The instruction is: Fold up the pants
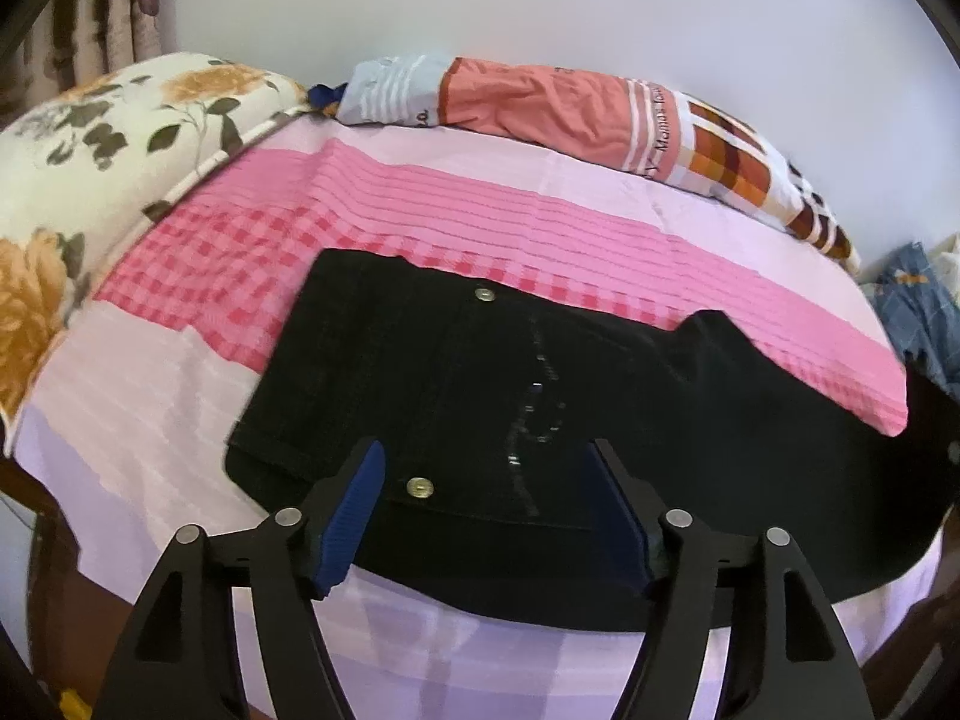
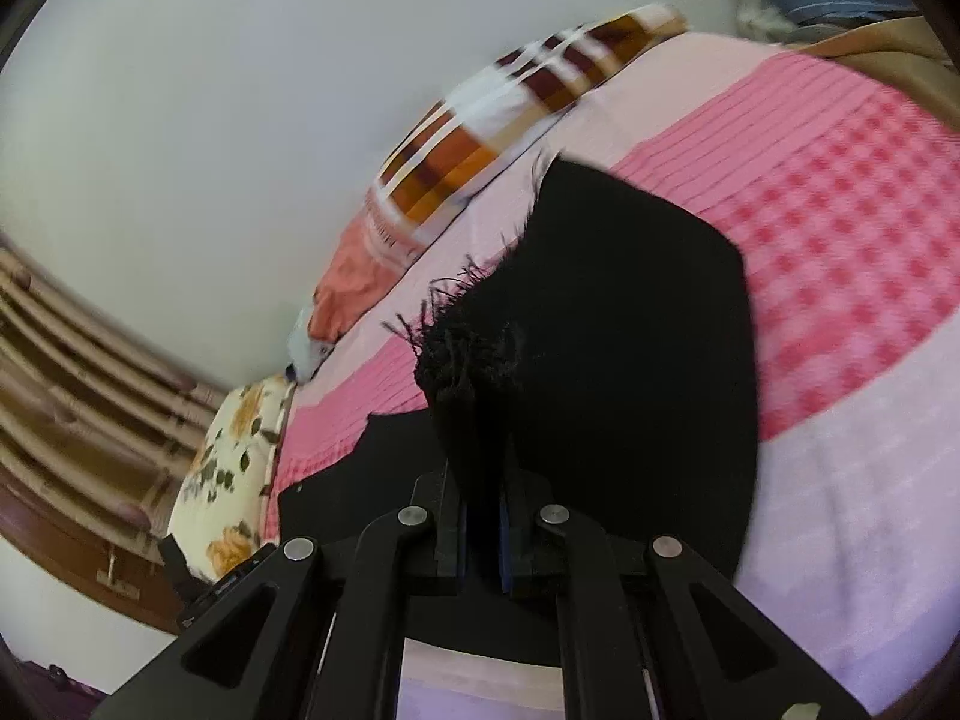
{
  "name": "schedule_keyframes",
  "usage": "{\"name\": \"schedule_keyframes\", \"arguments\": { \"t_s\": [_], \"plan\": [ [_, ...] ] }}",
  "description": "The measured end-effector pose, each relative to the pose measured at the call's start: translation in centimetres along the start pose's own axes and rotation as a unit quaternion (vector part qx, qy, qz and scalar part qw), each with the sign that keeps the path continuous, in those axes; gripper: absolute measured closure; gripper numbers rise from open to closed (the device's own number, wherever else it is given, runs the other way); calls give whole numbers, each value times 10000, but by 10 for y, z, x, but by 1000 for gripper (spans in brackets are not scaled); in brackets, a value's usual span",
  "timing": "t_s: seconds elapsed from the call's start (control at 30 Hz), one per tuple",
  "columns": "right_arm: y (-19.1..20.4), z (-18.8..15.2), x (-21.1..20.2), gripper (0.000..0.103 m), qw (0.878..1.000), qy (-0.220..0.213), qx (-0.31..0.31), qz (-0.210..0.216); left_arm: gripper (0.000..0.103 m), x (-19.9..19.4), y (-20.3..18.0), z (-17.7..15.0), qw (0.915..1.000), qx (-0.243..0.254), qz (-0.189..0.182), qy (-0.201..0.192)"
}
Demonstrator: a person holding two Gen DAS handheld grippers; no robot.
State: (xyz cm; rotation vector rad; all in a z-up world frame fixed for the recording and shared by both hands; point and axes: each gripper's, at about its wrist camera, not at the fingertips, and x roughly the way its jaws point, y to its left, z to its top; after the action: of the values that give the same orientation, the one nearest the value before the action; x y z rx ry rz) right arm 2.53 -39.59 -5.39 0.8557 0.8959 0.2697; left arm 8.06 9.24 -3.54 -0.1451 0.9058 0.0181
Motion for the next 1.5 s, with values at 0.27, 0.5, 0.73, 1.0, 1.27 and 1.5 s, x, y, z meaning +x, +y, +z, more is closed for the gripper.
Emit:
{"name": "schedule_keyframes", "arguments": {
  "t_s": [0.27,0.5,0.73,1.0,1.27,1.5],
  "plan": [
    [29,-10,45,94,9990,415,-78,177,25,2,16,-1,9995,-127,273,7],
    [55,-18,77,94,9970,705,-220,249,25,7,21,-2,9988,-93,478,98],
    [77,-29,103,94,9938,978,-362,395,25,12,23,-2,9983,-49,558,172],
    [97,-50,132,94,9876,1369,-615,455,25,13,25,-2,9981,-59,570,223],
    [105,-63,149,94,9836,1572,-815,339,24,18,22,-5,9978,-26,549,361],
    [113,-81,156,94,9775,1788,-1085,267,24,19,17,-7,9978,38,531,385]
  ]
}}
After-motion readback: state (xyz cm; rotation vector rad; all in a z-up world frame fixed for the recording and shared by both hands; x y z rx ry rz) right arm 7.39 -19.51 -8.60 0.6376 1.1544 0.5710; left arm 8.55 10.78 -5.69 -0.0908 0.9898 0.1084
